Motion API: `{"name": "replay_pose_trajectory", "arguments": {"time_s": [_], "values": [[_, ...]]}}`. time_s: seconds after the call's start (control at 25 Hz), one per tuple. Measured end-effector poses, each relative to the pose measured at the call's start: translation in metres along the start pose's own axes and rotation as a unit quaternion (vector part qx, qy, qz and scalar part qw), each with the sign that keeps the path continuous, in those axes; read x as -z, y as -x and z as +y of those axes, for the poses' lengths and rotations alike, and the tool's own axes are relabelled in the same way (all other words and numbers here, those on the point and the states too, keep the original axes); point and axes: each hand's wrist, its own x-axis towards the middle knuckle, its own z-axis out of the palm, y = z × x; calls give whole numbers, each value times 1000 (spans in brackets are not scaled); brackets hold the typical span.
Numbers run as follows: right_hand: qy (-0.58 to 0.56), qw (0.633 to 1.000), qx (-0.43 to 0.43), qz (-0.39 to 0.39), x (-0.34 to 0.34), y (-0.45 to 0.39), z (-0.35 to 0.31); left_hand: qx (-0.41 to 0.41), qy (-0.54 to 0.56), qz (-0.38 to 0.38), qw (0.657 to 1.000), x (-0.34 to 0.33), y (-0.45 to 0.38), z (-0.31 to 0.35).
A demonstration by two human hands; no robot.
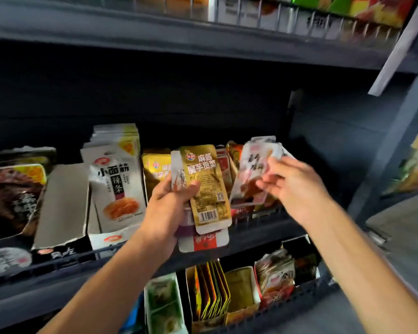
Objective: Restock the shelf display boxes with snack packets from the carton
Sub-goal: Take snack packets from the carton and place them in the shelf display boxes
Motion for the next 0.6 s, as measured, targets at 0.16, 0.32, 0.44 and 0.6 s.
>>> {"name": "replay_pose_trajectory", "arguments": {"time_s": [0.16, 0.32, 0.44, 0.6], "values": [[135, 966, 134, 177, 43, -91, -39, -1, -1, 9, 1000, -14, -36, 2], [336, 935, 11, 108, 65, -148, -12, 17, 10, 22, 1000, -14, -52, -9], [519, 834, 92, 165, 62, -146, 4, 20, 7, 9, 1000, -8, -51, -16], [391, 897, 203, -22, 1, -65, 8, -17, 4, 0, 1000, -6, -46, -17]]}}
